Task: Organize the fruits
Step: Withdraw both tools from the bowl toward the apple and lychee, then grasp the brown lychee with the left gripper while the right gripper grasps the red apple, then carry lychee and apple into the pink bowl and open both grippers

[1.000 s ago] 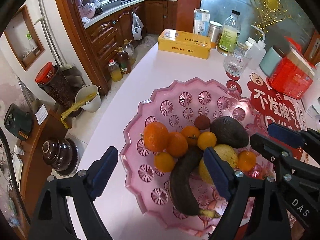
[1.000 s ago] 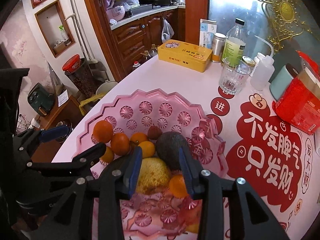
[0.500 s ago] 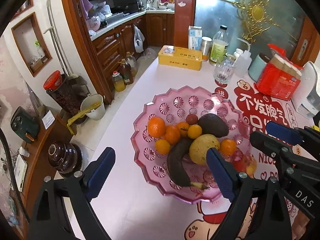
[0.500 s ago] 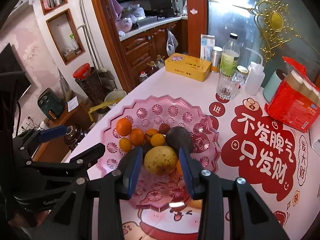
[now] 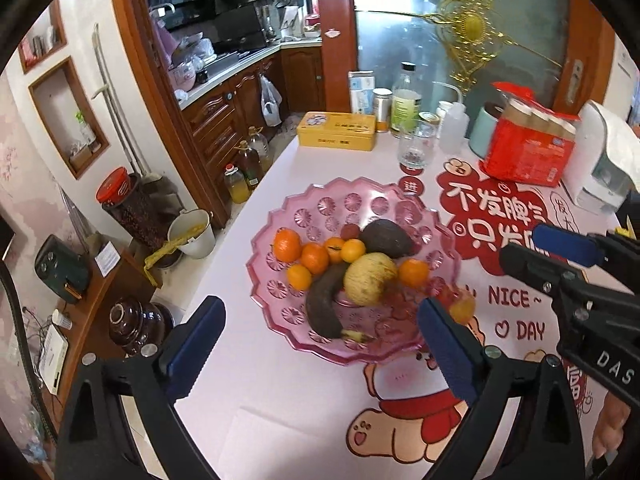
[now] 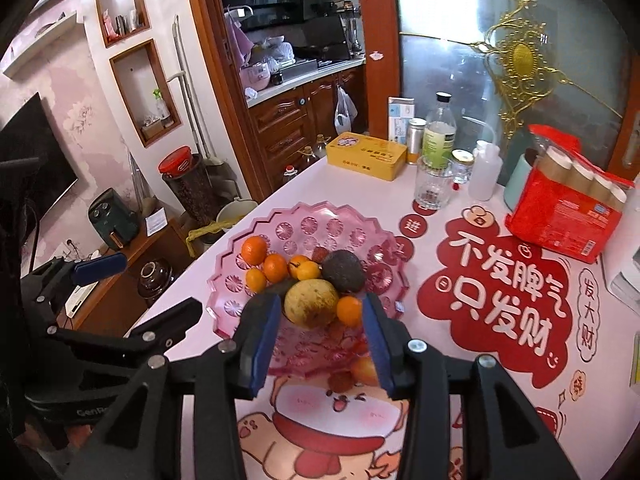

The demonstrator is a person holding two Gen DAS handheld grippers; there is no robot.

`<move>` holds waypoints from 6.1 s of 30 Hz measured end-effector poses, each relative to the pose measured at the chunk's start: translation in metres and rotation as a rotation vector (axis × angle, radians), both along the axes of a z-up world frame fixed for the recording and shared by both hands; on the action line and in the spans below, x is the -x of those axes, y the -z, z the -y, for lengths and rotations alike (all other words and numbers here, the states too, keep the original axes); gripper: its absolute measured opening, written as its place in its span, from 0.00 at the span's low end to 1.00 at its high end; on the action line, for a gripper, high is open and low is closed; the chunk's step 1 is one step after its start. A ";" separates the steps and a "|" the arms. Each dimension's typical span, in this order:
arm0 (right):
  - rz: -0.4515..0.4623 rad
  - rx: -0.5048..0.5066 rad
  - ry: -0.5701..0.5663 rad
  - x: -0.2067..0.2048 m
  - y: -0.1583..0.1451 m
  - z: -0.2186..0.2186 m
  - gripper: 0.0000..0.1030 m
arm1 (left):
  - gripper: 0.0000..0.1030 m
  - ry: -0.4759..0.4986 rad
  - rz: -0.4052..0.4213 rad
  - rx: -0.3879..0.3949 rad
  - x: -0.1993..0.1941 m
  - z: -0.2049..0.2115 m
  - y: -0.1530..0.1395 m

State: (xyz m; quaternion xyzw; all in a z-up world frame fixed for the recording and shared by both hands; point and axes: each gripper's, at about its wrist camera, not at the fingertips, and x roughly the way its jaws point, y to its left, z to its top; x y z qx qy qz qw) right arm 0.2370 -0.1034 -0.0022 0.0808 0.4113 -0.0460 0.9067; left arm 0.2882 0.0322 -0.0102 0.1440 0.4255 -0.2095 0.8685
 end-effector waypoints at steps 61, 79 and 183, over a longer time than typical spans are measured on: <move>-0.160 -0.159 -0.268 -0.031 0.187 0.072 0.65 | 0.58 -0.171 -0.237 0.119 0.035 0.072 0.202; -0.134 -0.117 -0.106 0.010 0.184 0.113 0.65 | 0.40 -0.145 -0.243 0.114 0.028 0.114 0.215; -0.205 -0.007 -0.007 -0.079 0.137 -0.021 0.67 | 0.27 0.032 -0.280 -0.011 -0.143 0.028 0.165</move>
